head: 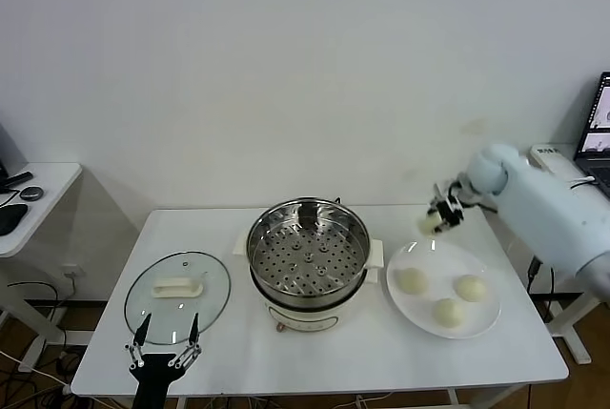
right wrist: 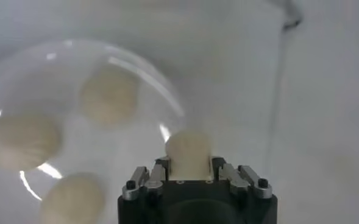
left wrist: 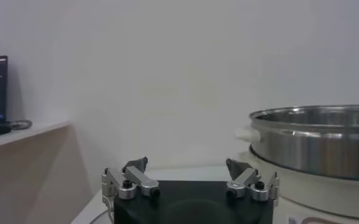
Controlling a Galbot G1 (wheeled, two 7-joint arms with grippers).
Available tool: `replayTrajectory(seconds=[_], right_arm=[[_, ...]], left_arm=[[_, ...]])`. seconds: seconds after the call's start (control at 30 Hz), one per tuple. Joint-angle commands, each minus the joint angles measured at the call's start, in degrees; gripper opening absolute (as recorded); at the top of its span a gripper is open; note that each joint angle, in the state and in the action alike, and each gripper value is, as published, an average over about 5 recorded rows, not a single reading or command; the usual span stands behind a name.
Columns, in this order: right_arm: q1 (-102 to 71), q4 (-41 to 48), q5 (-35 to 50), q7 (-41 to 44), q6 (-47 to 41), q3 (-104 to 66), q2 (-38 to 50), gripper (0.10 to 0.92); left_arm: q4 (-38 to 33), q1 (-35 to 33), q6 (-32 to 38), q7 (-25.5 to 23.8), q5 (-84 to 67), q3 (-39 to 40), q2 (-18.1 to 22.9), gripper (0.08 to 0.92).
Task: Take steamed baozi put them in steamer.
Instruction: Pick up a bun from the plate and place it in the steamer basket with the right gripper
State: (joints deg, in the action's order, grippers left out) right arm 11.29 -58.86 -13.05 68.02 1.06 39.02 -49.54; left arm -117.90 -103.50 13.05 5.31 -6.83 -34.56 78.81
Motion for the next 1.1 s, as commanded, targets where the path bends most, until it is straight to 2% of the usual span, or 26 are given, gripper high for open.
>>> replayTrajectory(seconds=[0.03,0.3,0.47,0.7,1.1], right_arm=[[23.47,-8.06,16.43,2.72,4.21,15.94,-2.07,0.442],[27.75,-10.02,21.61,3.13,14.58,24.86,-15.57,0.441],[24.21,-11.45,20.94,0.43,21.73,27.79,-21.29,0.445],[18.49,-7.71,8.15,-2.45,32.07,29.03,-24.76,0.450],[10.31,3.21,-12.23,-8.24,43.03,23.99,-26.30,0.480]], left_arm=[[-0.86,0.17,-0.03,-0.08,-0.56,-0.09,-0.33,0.823],[-2.03,0.15,0.07,-0.15,-1.50,-0.89,-0.25,0.823],[-2.50,0.13,0.07,-0.07,-1.68,-1.65,0.09,0.823],[-2.81,-0.07,0.13,0.05,-1.79,-2.61,0.76,0.823],[-2.41,-0.04,0.21,0.11,-1.74,-3.01,1.41,0.823]])
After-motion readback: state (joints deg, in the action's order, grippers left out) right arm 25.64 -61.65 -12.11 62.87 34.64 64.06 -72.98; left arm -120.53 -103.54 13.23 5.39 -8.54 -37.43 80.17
